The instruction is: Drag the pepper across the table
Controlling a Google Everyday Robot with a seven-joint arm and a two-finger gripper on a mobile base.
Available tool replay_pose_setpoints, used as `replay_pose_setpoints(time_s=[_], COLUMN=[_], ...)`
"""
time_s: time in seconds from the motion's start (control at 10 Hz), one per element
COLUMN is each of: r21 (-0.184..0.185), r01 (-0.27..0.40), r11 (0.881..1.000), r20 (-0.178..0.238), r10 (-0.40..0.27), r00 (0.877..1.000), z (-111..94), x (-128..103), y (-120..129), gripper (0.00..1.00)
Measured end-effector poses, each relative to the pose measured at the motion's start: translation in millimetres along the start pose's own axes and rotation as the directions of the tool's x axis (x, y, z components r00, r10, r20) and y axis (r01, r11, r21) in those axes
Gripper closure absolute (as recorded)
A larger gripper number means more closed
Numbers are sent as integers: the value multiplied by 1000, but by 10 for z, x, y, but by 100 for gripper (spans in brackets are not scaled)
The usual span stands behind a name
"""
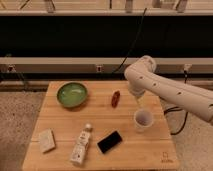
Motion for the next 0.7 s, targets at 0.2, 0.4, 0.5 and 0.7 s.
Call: replay_pose_setpoints(time_s=[0.2,0.4,0.5,0.7], r21=[2,4,3,5], r01=[39,68,85,126], r11=[999,998,996,992], r20=[6,12,13,17], r10=[-39,-68,-85,-127], r00=[999,998,996,992], z=[81,135,166,257], x=[-40,-49,-48,-89], y=[-34,-50,-58,-113], gripper=[20,20,20,20])
